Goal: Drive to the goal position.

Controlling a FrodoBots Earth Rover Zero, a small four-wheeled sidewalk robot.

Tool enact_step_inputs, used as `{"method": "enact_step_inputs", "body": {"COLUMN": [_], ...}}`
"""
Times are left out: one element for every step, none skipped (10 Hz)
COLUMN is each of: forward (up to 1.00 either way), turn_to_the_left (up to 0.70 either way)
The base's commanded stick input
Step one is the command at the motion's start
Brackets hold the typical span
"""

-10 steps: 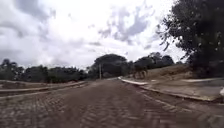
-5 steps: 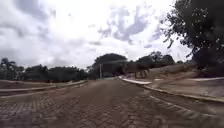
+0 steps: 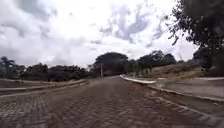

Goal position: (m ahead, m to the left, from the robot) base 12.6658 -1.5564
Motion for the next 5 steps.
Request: {"method": "enact_step_inputs", "body": {"forward": [0.70, 0.70, 0.70, 0.70, 0.70], "turn_to_the_left": [0.19, 0.00, 0.00, 0.00, 0.00]}}
